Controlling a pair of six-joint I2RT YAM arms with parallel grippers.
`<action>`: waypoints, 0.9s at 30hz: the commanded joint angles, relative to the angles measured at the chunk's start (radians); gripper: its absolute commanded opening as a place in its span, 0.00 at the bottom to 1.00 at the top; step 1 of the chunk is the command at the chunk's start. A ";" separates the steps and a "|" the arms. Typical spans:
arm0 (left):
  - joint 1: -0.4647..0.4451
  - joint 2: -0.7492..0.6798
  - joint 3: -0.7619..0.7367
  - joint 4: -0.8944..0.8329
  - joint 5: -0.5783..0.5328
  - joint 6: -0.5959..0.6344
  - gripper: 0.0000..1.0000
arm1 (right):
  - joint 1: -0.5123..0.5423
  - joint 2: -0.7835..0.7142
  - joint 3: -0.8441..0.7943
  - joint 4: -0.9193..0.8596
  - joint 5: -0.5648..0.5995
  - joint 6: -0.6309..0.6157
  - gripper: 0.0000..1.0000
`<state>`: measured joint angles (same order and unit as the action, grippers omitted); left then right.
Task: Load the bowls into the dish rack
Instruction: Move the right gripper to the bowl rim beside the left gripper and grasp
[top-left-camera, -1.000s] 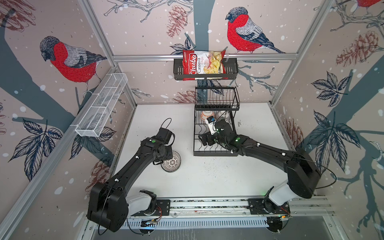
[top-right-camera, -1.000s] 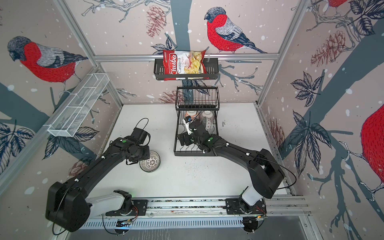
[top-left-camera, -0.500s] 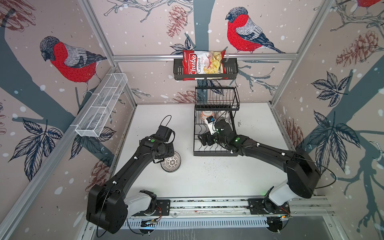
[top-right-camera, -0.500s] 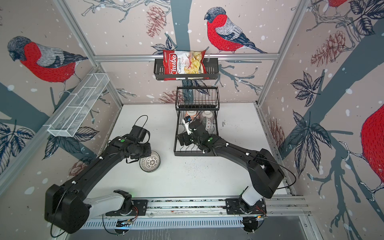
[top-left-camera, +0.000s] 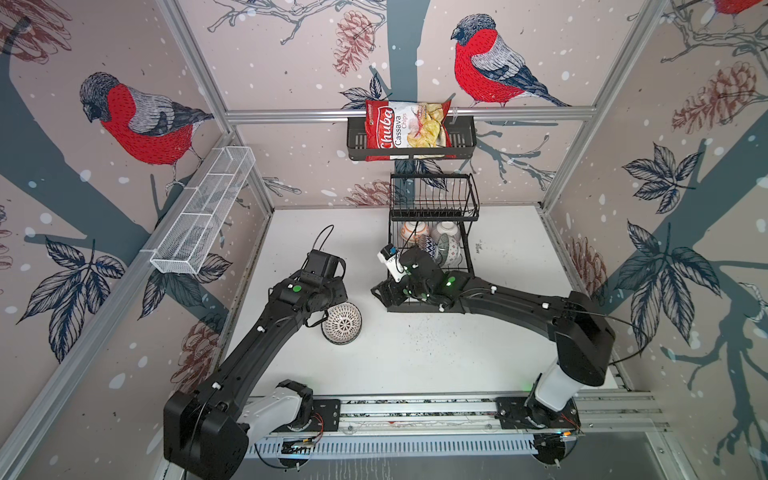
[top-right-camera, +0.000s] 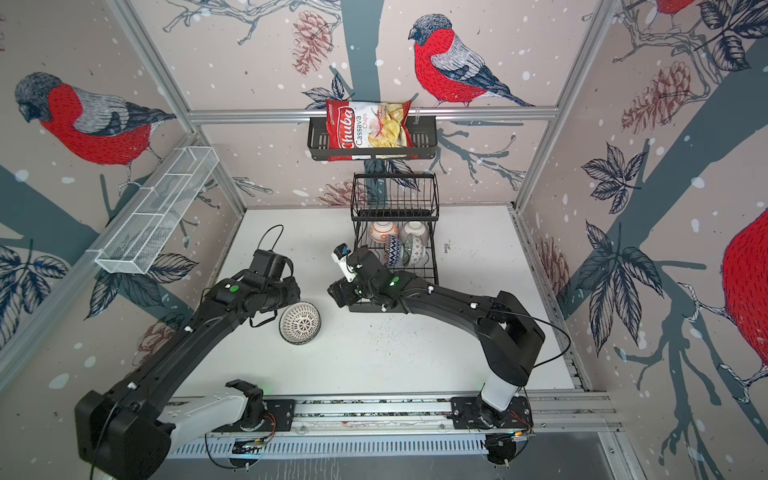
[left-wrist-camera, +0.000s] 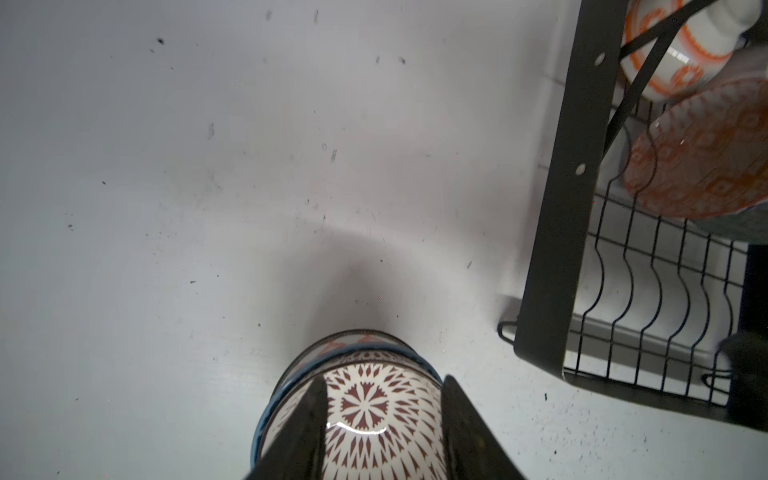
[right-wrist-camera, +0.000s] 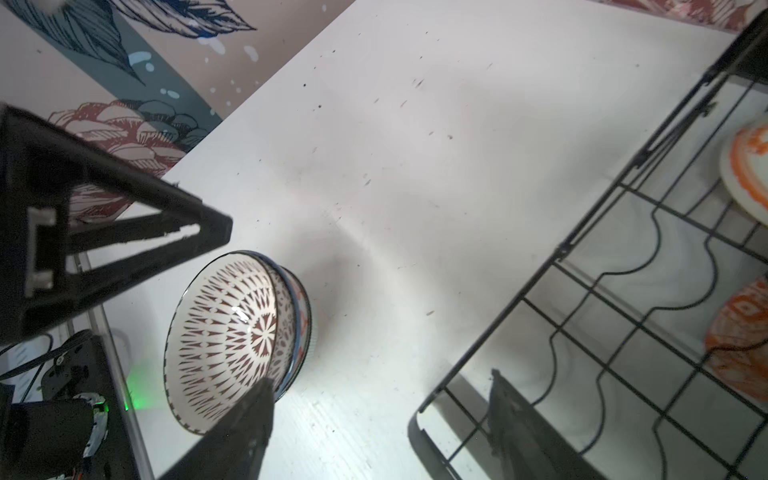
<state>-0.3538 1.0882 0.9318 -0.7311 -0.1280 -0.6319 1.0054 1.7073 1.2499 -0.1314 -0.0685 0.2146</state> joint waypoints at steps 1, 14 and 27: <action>0.025 -0.029 -0.010 0.117 -0.024 -0.019 0.47 | 0.031 0.034 0.035 -0.039 0.031 -0.008 0.75; 0.202 -0.029 -0.056 0.263 0.072 -0.008 0.48 | 0.141 0.220 0.229 -0.142 0.059 -0.006 0.64; 0.308 -0.076 -0.149 0.328 0.182 0.012 0.48 | 0.185 0.378 0.381 -0.224 0.152 -0.007 0.45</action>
<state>-0.0521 1.0149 0.7906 -0.4477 0.0246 -0.6434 1.1835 2.0651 1.6066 -0.3271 0.0402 0.2092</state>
